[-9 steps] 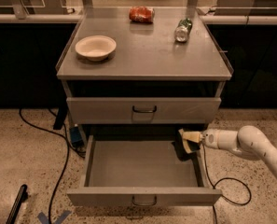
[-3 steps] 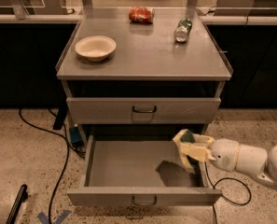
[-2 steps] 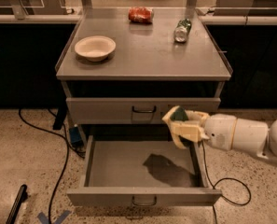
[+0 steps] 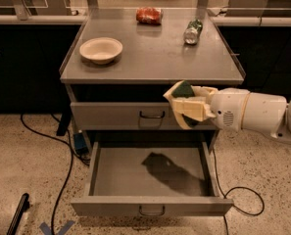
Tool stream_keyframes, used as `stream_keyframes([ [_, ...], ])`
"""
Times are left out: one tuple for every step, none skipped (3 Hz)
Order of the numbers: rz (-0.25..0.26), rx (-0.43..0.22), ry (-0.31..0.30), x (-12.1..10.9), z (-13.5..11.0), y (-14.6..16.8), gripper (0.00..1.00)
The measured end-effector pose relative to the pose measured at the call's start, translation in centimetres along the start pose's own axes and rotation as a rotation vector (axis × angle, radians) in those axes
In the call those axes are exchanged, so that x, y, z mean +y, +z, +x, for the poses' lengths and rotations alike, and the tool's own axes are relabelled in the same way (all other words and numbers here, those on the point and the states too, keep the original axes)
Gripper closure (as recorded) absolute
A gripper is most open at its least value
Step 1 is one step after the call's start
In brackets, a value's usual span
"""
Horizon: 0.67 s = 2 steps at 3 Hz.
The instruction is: Pick sponge from middle drawer and place on counter
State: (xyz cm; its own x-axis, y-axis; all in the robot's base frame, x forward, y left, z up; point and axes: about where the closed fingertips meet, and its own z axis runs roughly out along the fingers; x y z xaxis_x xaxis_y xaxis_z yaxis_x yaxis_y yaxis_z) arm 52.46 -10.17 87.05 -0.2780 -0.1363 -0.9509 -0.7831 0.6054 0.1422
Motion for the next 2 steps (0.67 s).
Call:
stream_keyframes([
  [-0.07,-0.027,-0.031,0.1,-1.5,2.4,1.0],
  [-0.099,-0.018,-0.096,-1.9,-5.5,5.3,1.0],
])
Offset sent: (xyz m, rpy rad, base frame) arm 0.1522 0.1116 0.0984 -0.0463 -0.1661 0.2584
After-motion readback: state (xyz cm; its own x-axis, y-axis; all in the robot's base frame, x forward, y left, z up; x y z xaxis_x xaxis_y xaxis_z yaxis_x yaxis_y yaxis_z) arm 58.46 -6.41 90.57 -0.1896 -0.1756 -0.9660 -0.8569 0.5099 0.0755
